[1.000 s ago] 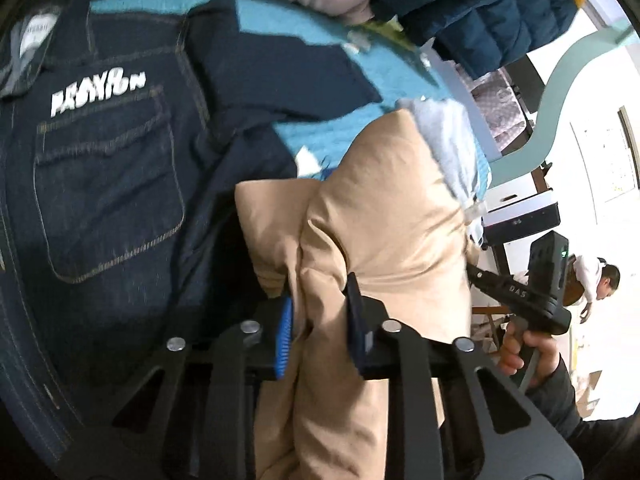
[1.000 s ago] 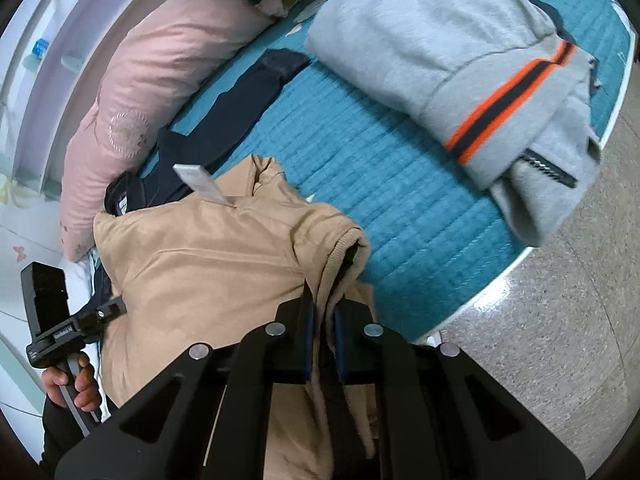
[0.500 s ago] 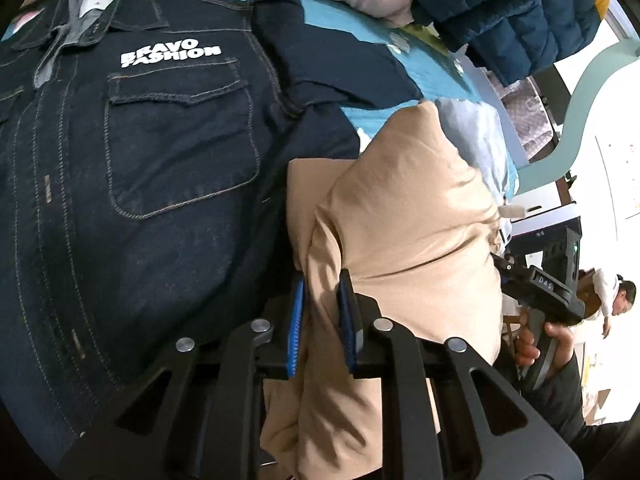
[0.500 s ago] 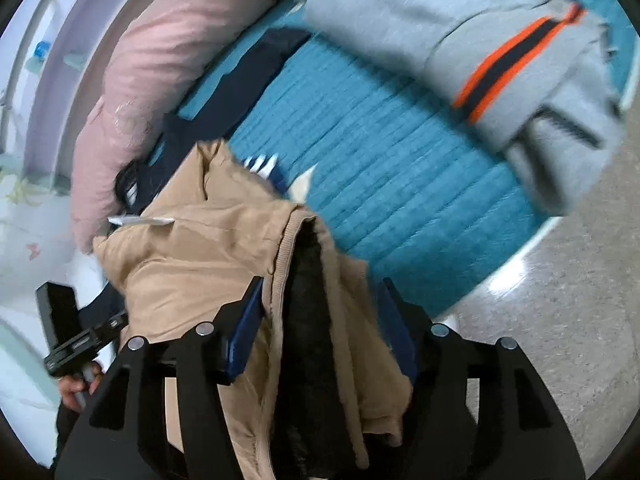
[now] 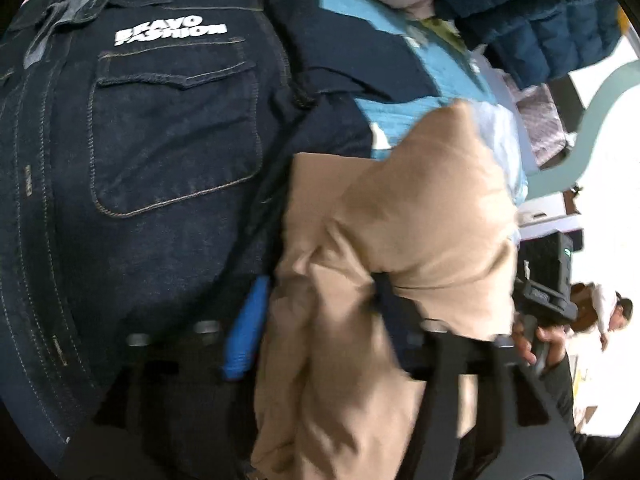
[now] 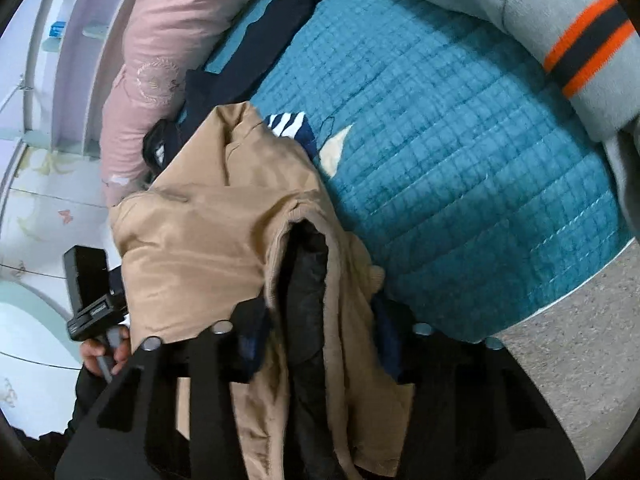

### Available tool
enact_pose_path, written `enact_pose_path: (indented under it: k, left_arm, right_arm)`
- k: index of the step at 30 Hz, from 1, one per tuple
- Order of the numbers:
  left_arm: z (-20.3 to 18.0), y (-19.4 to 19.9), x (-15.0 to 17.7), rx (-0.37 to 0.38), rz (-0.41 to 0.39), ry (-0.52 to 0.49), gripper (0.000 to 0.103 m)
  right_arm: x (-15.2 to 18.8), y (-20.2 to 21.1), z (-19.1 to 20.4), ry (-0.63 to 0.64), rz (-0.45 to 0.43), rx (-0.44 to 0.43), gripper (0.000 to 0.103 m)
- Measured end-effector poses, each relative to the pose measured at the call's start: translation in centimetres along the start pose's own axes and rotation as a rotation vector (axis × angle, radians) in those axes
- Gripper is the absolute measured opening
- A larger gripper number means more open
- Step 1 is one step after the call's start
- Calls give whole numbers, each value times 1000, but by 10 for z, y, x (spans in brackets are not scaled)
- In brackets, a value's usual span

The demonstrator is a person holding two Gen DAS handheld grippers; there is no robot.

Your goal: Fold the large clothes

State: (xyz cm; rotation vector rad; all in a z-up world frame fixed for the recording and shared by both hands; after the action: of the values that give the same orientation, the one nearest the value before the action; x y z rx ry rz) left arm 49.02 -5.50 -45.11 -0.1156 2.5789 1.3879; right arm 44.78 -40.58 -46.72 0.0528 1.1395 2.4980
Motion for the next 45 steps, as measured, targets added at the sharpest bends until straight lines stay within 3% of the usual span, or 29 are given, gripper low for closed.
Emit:
enact_pose_path:
  k: [2,4,7,10,13,22,28,33,40,45]
  left_arm:
    - [-5,-2,1,40,18,4,60]
    - [-7,-10,1,74,51,17,61]
    - [-9,-21,0,111,72,33,63]
    - [-24,-17,0,88,15,-54,36]
    - [-36,-4,-1,83,-40,-104,23]
    - [-83,38,-25,156,-128,-199,20]
    - [-157,45,-77,175,-159,-330,20]
    - [-241,22,-135,182,-156,-456,20]
    - [-379,-39,-207,208,-124,-612,20]
    - [-437,-109,-235,167,-90,-666,19]
  right_arm:
    - [2,0,-2,-7,8,-10,42]
    - [2,-5,-6,-39,18,-25,49]
    - [1,-5,-10,-49,23,-31,46]
    - [0,-2,-7,-57,4,-38,27]
    - [3,7,-7,-73,-15,-53,23]
    - [4,69,17,-88,-152,-148,22]
    - [-20,130,21,-102,-314,-160,22]
    - [-44,193,1,-185,-480,-190,22]
    - [-79,248,-52,-329,-629,-239,22]
    - [-98,251,-101,-416,-678,-168,22]
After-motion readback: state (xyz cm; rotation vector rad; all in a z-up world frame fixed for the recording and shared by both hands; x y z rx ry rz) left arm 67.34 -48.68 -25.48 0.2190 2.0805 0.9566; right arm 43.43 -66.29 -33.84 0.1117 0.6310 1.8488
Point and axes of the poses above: each gripper's, at about its wrist camera, not at the fingertips, and y roughly against the way its jaws point, z to its left, x to its underside, the point moved 7 cm from there along -y, roughly the way its jaws point, and after that the axes turned 3 degrees about -z, right-handed, at the moved point
